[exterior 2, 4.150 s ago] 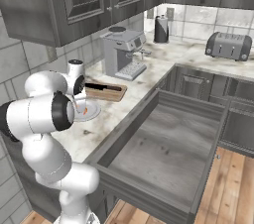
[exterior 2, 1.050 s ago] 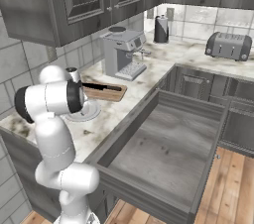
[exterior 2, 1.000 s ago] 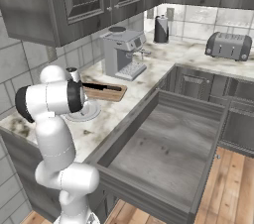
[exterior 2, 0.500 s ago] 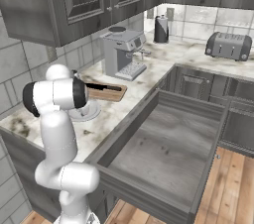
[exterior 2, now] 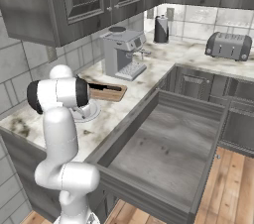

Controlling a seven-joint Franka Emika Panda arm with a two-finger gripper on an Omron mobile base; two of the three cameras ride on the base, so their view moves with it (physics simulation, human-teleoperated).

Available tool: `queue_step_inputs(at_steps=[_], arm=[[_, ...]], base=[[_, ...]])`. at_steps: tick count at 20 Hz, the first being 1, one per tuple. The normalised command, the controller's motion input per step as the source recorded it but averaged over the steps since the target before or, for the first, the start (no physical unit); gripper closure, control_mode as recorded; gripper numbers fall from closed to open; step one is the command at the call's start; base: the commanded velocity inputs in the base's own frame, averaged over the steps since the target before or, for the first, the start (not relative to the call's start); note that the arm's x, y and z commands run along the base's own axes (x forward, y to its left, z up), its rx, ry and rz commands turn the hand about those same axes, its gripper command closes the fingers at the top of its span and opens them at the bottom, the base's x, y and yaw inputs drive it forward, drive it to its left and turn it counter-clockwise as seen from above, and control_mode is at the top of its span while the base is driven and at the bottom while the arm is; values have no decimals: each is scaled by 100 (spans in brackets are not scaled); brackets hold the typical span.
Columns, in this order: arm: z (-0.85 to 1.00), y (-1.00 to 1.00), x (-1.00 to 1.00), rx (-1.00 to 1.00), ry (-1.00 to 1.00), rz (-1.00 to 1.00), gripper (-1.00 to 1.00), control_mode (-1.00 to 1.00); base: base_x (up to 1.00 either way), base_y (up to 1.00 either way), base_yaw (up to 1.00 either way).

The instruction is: Pick up the knife from the drawer and place it on the cutting board. Then place the meat from the plate to the cutting board.

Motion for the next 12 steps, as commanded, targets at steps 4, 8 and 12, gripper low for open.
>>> queue_step_inputs(at_steps=[4,8,12], arm=[[-2,0,23,0,-6,4,-100,-100],[0,0,27,0,-5,3,-100,-100],[0,0,30,0,0,0,-100,-100]], base=[[0,0,0],[0,0,0],[0,0,0]])
